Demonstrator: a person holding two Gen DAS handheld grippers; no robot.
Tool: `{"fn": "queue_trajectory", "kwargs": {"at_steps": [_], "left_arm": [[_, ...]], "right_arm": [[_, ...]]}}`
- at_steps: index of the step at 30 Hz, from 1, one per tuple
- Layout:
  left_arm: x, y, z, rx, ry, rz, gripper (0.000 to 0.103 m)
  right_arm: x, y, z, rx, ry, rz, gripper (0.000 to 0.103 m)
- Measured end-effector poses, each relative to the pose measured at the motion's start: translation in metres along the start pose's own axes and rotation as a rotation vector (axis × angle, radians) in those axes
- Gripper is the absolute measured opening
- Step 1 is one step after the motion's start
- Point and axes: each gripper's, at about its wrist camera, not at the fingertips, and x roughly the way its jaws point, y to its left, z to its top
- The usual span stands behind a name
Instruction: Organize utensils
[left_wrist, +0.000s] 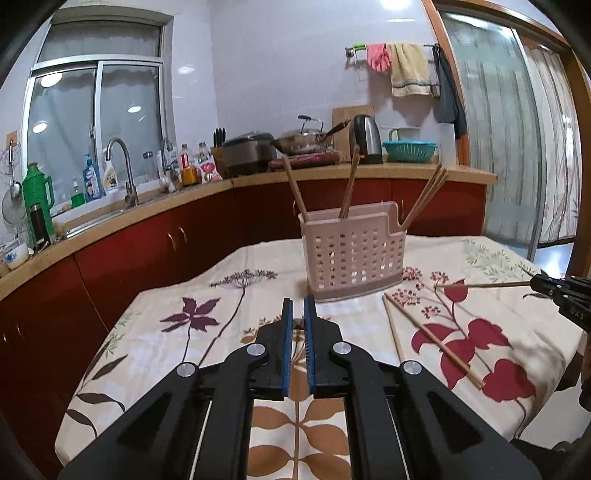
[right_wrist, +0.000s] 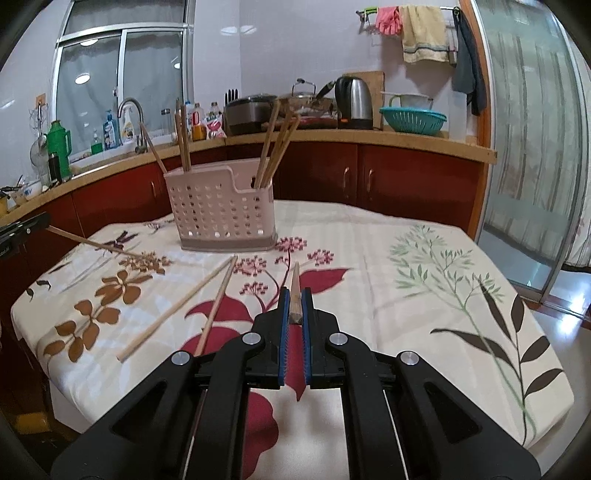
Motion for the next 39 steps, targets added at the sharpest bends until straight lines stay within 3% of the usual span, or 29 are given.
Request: {"fn": "queue_trajectory", "kwargs": {"at_steps": [18,31,39], "left_arm": [[-0.031,-0.001,0.036,-0.031,-0.074,-0.005,0.007],[-0.033,0.005,0.049,-0.059,0.005,-0.035,0.007],[-0.021,0.007,0.049,-0.077,-0.02,-0.025,0.007]], "right_arm": [[-0.039,0.005,0.042,-0.002,-0.118,0.012,0.007],[-0.039,0.011,0.057,-0.024,-0.1,0.027,0.007],[-0.033,0.013,0.061,-0.028,-0.117,0.024,0.007]]}}
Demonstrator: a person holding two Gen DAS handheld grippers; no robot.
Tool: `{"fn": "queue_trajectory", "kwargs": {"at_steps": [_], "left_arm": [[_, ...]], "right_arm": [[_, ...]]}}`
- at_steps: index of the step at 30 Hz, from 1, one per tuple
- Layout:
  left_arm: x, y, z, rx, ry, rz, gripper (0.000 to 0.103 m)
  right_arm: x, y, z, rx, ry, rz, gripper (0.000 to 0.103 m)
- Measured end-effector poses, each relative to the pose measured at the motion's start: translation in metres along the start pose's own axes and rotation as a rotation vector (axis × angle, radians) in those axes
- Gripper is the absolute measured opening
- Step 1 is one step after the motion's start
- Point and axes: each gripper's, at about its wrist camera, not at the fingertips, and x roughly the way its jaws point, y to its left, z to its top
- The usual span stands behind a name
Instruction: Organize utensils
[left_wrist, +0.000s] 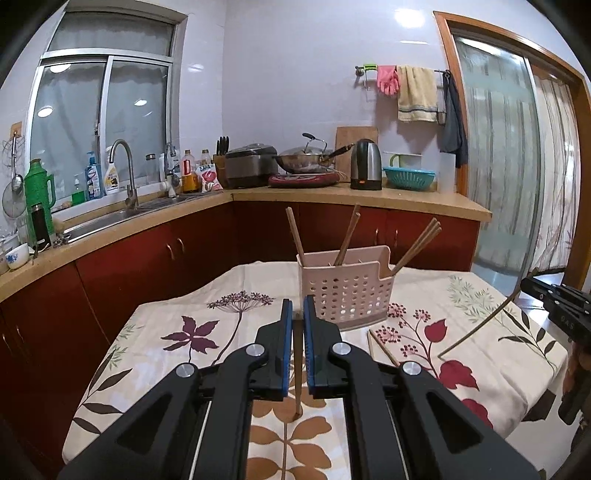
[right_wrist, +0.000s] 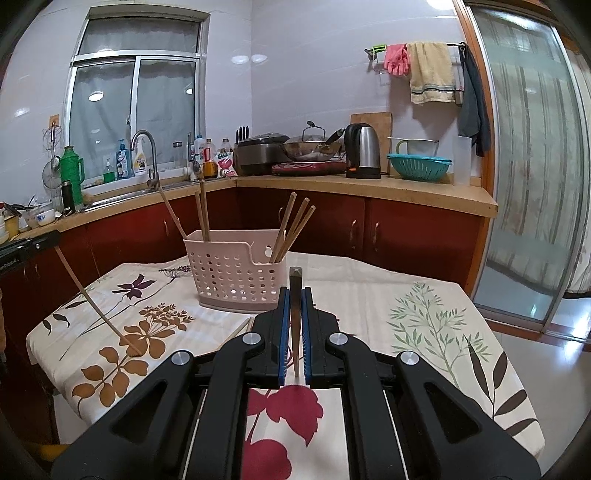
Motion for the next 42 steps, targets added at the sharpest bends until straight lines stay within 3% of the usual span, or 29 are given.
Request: {"fn": "queue_trajectory", "kwargs": {"at_steps": [9,16,28,35,42], "left_arm": [[0.011,0.003,0.008,-0.015,-0.033,-0.021,0.007],[0.017,0.003,0.033,-0.037,-0.098,-0.051,0.007],[0.023,-0.009,0.095,-0.019,-0.3,-0.074,0.007],[0.044,-0.01,0.124,-0.014,-0.379,-0.076,0.007],[0.071,-0.012,0.139,-0.005,-0.412,-0.074,0.007]], "right_arm": [[0.008,0.001,0.008,0.007,-0.023,0.012,0.007],[0.008,0.001,0.032,0.02,-0.072,0.052,0.007],[0.013,0.009,0.096,0.007,-0.244,0.153,0.007],[0.041,0.013,0.129,-0.012,-0.311,0.166,0.007],[0.084,0.013,0.142,-0.015,-0.306,0.167,0.007]]}}
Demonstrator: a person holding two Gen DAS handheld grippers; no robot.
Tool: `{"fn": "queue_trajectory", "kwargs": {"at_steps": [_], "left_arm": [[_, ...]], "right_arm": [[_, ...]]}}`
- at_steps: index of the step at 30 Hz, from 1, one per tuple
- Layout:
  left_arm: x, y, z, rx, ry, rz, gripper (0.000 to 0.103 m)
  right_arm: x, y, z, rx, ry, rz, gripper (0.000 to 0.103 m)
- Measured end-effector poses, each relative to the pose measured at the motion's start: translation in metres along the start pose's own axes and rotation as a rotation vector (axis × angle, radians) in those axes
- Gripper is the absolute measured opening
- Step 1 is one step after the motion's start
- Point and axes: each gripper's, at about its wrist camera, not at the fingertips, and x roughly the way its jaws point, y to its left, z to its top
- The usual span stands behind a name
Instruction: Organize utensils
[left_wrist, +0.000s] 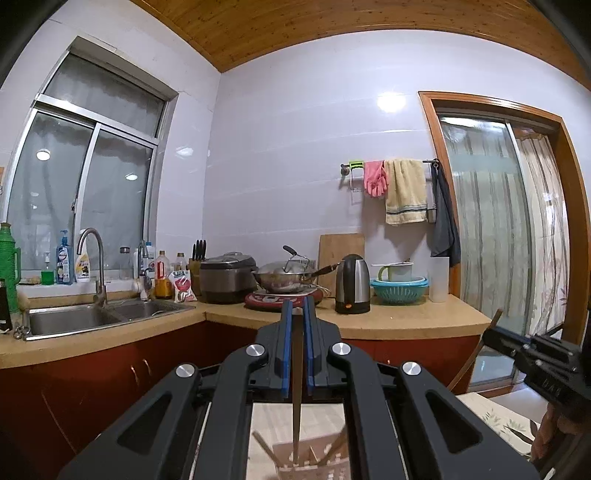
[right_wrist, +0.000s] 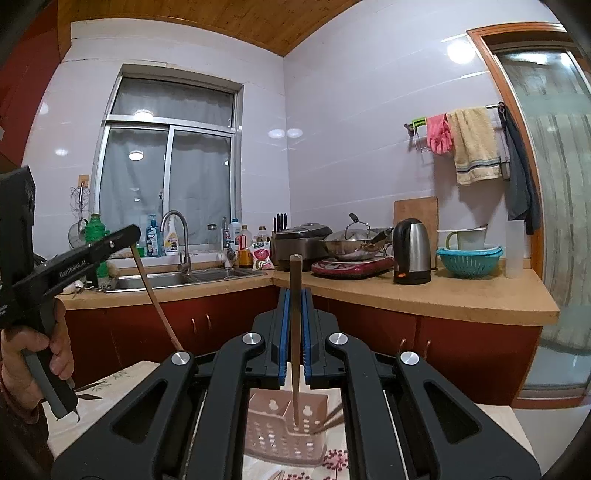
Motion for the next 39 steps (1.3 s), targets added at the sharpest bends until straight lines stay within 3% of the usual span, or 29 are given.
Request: {"fn": "queue_trajectory", "kwargs": {"at_steps": [11,27,30,32,33,39], "left_arm": [[0.045,-0.002,-0.038,0.013,0.066,0.005,0.007],[0.065,-0.001,-0.082,0.002,0.205,0.007,0.008],[0.064,-0.002,-0.082,0.007,0.203,0.01,0.025],[0.062,-0.002,-0.081,0.007,0.196,0.013,0.042],[0.062,-0.002,-0.081,0.007,0.195,0.014,0.045],[0.06,-0.003,-0.082,0.007,0.203,0.027,0.06]], "right_arm": [[0.06,-0.008,-0.046,0.0,0.113,-0.01,0.007],[0.082,-0.005,-0.083,0.008,0.226,0.003,0.008],[0.082,-0.003,-0.083,0.007,0.229,-0.002,0.01],[0.081,-0.003,-0.083,0.013,0.227,-0.005,0.02],[0.08,-0.003,-0.082,0.016,0.225,-0.007,0.025],[0.076,0.001,-0.081,0.015,0.227,-0.012,0.028]]}}
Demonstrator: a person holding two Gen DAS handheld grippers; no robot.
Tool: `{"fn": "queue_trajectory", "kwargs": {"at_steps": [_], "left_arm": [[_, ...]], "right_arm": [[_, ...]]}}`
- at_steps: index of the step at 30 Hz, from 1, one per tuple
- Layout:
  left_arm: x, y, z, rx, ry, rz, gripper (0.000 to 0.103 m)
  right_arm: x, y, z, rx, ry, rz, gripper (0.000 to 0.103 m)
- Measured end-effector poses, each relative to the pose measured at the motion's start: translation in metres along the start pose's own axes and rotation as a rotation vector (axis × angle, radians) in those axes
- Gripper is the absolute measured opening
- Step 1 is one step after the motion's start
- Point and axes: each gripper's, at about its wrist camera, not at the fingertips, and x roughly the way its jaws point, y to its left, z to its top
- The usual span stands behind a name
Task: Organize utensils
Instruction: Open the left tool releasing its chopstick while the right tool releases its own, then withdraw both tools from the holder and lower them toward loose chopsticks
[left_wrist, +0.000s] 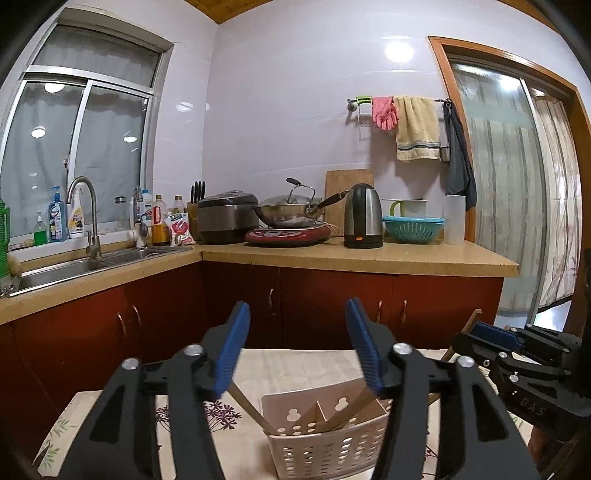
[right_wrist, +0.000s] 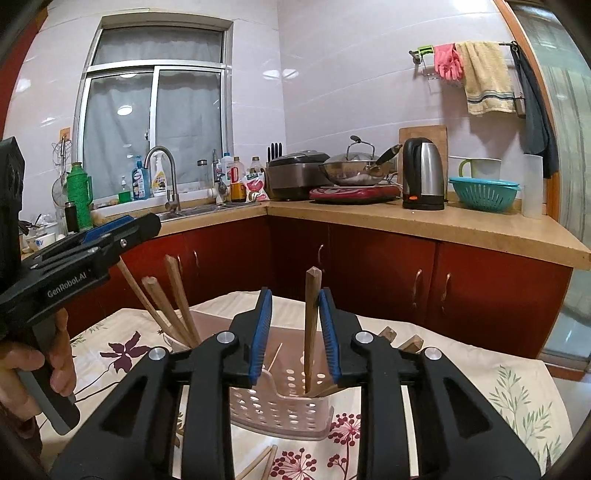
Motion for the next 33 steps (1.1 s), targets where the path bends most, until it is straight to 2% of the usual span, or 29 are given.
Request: {"fn": "queue_trajectory", "kwargs": {"at_steps": [5,16,24,33], "left_arm": [[-0.009,0.0,0.002,-0.006,-0.015,0.006,0.074],[-0.057,-0.006,0.001,0.003,-0.046,0.035,0.08],[-0.098,-0.017,-0.028,0.042,-0.025,0.08,0.081],[-0.119,-0.021,-0.082,0.02,0.107,0.101,0.081]], "right_arm": [[-0.011,0.002,0.003,0.0,-0.021,-0.009,0.04],[-0.064,0.011,-0.005,0.002,-0.045,-0.043,0.047],[-0.107,0.021,-0.056,0.016,0.018,-0.065,0.047],[-0.13,0.035,-0.134,0.033,0.134,-0.086,0.047]]}}
